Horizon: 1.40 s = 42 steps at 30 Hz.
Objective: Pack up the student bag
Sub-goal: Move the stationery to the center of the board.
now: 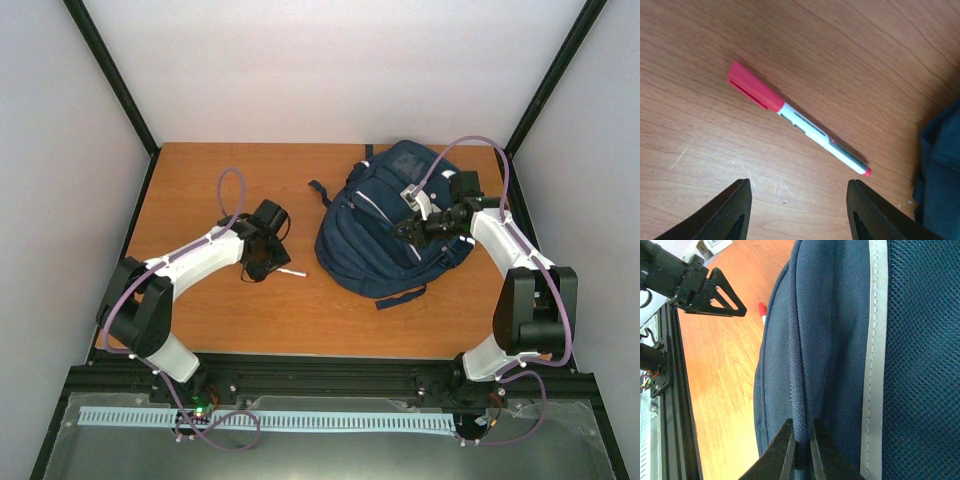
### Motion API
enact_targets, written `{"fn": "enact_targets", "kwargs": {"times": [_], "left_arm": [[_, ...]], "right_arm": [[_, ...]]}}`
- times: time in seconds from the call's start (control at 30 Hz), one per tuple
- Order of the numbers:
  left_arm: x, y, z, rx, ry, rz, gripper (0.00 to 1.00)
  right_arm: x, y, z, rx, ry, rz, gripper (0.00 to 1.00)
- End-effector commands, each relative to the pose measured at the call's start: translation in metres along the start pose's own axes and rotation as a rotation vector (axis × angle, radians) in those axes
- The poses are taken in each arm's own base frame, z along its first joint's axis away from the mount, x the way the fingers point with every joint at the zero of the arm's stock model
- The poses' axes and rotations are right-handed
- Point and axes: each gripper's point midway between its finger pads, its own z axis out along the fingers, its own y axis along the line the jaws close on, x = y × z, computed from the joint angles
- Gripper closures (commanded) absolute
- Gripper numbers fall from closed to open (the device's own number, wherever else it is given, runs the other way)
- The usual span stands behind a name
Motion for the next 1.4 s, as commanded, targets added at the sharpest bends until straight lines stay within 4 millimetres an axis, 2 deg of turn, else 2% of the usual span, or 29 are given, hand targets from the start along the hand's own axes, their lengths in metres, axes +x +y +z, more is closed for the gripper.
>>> {"fn": "enact_targets", "kwargs": {"times": [0.0, 0.37, 0.8, 0.93, 1.07, 1.17, 1.27, 1.37], "left_arm": [[-0.004, 0.008, 0.015, -0.028, 0.039, -0.105, 0.46], [-0.013, 0.012, 0.045, -0.007, 0.121, -0.248, 0.47], [-0.021, -0.002, 0.067, -0.028, 0.153, -0.230, 0.50], [-0.019, -0.007, 0.076, -0.058, 0.202, -0.189, 0.66], [-0.024, -0.007, 0.083, -0.110, 0.218, -0.108, 0.69], [-0.025, -0.011, 0.089, -0.110, 0.238, -0.039, 0.77], [-0.023, -0.019, 0.096, -0.090, 0.282, 0.048, 0.83], [-0.022, -0.030, 0.098, -0.057, 0.323, 0.150, 0.85]], "right_arm": [[-0.011, 0.014, -0.005, -0.041, -0.040, -0.031, 0.94], [-0.014, 0.017, -0.008, -0.034, -0.050, -0.031, 0.96], [-0.013, 0.017, -0.007, -0.044, -0.046, -0.021, 0.97], [-0.013, 0.018, -0.007, -0.046, -0.047, -0.023, 0.97], [-0.015, 0.019, -0.008, -0.047, -0.051, -0.026, 0.97], [-0.014, 0.020, -0.008, -0.048, -0.051, -0.026, 0.97], [-0.015, 0.020, -0.009, -0.048, -0.052, -0.026, 0.97], [-0.015, 0.021, -0.010, -0.047, -0.053, -0.029, 0.97]]}}
